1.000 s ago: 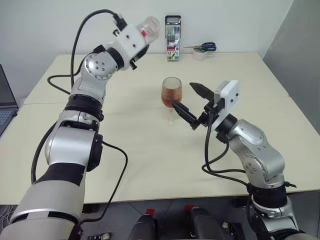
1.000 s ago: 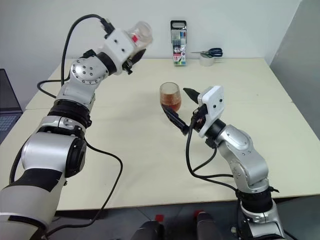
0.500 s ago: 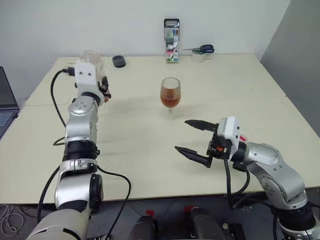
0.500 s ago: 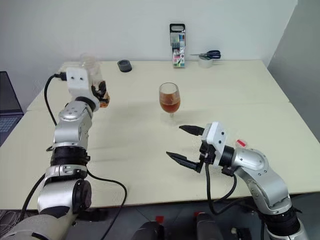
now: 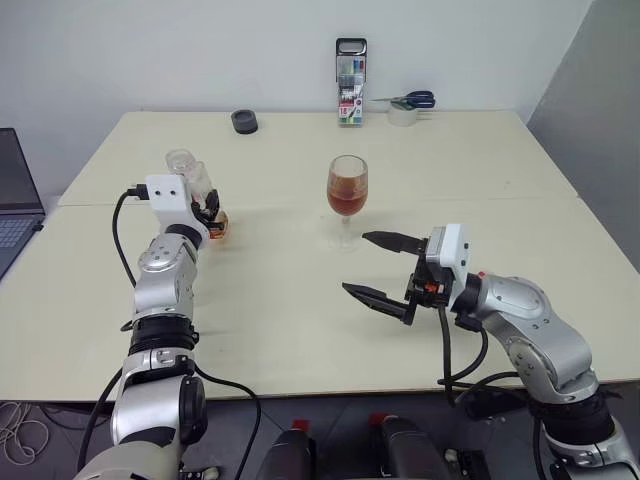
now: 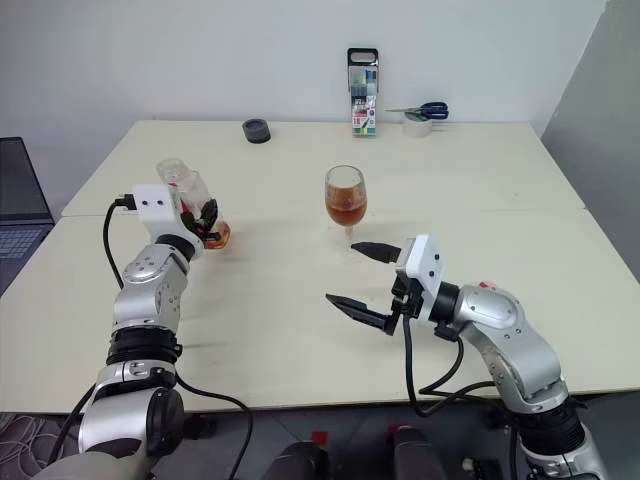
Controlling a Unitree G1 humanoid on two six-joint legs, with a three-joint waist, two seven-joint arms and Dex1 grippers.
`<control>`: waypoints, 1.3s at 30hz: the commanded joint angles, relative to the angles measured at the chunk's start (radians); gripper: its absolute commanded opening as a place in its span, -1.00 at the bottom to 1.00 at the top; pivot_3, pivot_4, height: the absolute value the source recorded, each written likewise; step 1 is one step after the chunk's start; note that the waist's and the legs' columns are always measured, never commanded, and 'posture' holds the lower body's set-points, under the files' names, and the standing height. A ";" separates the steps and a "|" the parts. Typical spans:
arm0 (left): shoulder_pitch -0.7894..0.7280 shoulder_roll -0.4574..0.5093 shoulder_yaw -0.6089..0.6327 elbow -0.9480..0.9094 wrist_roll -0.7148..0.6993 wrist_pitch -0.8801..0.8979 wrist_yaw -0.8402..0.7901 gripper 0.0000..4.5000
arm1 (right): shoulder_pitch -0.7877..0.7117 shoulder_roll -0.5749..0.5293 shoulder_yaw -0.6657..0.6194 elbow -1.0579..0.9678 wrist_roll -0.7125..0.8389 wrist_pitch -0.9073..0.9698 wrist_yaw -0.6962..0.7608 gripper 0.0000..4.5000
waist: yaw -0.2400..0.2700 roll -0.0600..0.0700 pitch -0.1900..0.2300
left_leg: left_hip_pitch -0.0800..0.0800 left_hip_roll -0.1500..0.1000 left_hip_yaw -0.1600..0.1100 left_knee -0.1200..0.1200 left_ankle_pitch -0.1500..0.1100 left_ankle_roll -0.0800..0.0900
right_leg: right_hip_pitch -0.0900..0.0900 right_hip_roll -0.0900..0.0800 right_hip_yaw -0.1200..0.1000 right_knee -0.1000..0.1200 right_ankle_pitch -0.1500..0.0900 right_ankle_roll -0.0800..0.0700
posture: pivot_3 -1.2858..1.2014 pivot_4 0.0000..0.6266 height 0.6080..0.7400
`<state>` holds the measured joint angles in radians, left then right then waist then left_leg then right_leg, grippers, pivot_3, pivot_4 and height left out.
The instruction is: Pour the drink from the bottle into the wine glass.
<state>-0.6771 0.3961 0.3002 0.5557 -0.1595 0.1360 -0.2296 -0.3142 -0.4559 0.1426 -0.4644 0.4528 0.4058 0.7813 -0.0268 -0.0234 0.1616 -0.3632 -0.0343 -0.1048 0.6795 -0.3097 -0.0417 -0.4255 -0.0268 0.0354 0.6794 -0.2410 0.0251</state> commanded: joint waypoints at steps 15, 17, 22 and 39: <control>0.037 0.007 -0.033 0.004 0.000 -0.058 -0.035 -0.25 | -0.021 0.040 -0.007 -0.048 0.023 0.058 -0.070 1.00 | 0.000 0.000 0.000 | 0.000 0.000 -0.001 0.000 -0.001 0.002 | 0.000 0.000 0.000 0.000 0.000 0.000 | 0.03 -0.52 1.00; 0.039 0.008 -0.033 0.011 0.001 -0.060 -0.035 -0.25 | -0.021 0.041 -0.005 -0.049 0.021 0.057 -0.069 1.00 | 0.000 0.000 0.000 | 0.000 0.000 0.000 0.000 -0.002 0.003 | 0.000 0.000 0.000 0.000 0.000 0.000 | 0.03 -0.52 1.00; 0.046 0.015 -0.030 0.048 0.006 -0.068 -0.034 -0.25 | -0.022 0.046 0.000 -0.046 0.016 0.055 -0.069 1.00 | 0.000 0.000 0.000 | 0.000 0.000 -0.001 0.000 -0.002 0.003 | 0.000 0.000 -0.001 0.000 0.000 0.000 | 0.03 -0.52 1.00; 0.121 0.041 -0.041 -0.045 -0.003 -0.013 -0.087 0.99 | 0.049 0.050 -0.013 -0.078 0.015 0.085 -0.121 1.00 | -0.001 0.000 0.000 | 0.000 0.000 -0.001 -0.001 -0.002 0.003 | 0.000 0.000 0.000 -0.001 0.000 0.000 | 0.03 -0.52 1.00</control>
<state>-0.5714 0.4112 0.2609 0.5730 -0.1574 0.1099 -0.2997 -0.2860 -0.4067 0.1485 -0.4914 0.4557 0.4783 0.6840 -0.0276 -0.0234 0.1616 -0.3632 -0.0339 -0.1057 0.6778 -0.3117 -0.0383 -0.4255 -0.0268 0.0355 0.6779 -0.2411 0.0251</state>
